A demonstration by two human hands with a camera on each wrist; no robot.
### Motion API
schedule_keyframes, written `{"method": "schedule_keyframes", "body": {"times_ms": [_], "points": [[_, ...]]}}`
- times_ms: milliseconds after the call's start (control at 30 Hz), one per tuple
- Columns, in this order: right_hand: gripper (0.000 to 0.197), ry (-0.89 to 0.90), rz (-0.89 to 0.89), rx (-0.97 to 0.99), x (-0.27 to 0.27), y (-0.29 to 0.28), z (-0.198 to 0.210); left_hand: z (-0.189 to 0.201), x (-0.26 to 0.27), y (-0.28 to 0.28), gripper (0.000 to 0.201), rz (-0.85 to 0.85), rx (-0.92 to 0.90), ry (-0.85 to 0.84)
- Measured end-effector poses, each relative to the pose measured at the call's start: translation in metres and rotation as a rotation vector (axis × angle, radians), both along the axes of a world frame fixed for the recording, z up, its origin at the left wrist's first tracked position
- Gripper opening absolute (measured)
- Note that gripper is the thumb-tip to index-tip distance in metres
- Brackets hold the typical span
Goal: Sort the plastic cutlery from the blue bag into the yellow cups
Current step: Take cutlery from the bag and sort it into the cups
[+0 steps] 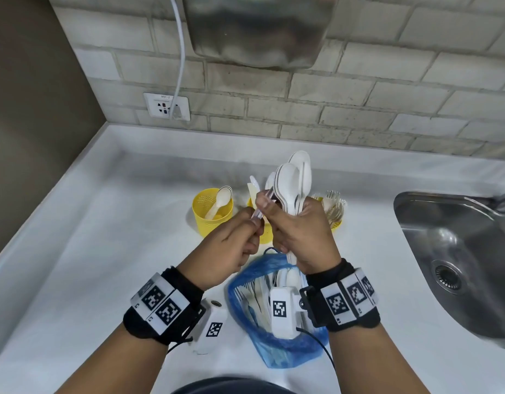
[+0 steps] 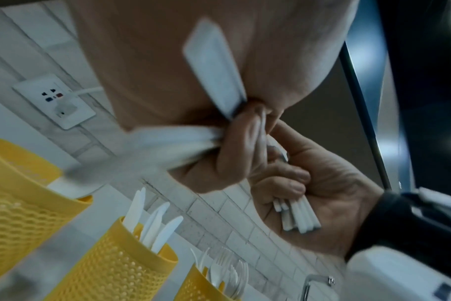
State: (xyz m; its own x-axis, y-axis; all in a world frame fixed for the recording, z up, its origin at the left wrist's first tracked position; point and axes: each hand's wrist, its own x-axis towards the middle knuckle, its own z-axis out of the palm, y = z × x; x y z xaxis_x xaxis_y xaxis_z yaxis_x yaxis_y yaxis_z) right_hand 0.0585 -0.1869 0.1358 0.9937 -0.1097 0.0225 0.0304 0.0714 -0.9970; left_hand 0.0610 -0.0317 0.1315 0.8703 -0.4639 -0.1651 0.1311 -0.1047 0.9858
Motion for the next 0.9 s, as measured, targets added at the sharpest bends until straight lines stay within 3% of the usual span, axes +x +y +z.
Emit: {"method": "schedule_keyframes", "body": {"times_ms": [167, 267, 333, 467, 633, 800, 900], "points": [[0.034, -0.052, -0.035, -0.144, 0.003, 0.0, 0.005, -0.009, 0.008, 0.0, 0.024, -0.102, 0.167, -0.316], [0.035, -0.058, -0.125, -0.267, 0.008, -0.002, 0.005, -0.018, 0.018, 0.005, 0.026, -0.097, 0.388, -0.655], [0.032, -0.099, -0.179, -0.39, 0.01, -0.004, 0.004, -0.023, 0.026, 0.006, 0.023, -0.021, 0.496, -0.819], [0.027, -0.156, -0.252, -0.449, 0.015, -0.007, 0.002, -0.017, 0.033, -0.002, 0.008, 0.159, 0.506, -0.935], [0.019, -0.151, -0.275, -0.22, 0.015, -0.011, -0.001, -0.017, 0.053, -0.007, 0.016, 0.213, 0.442, -0.837], [0.038, 0.074, -0.331, 0.174, 0.011, -0.026, -0.006, -0.018, 0.076, -0.009, 0.008, 0.334, 0.229, -0.502], [0.031, 0.137, -0.298, 0.284, 0.008, -0.032, -0.01, -0.022, 0.089, -0.016, 0.013, 0.358, 0.171, -0.435]]}}
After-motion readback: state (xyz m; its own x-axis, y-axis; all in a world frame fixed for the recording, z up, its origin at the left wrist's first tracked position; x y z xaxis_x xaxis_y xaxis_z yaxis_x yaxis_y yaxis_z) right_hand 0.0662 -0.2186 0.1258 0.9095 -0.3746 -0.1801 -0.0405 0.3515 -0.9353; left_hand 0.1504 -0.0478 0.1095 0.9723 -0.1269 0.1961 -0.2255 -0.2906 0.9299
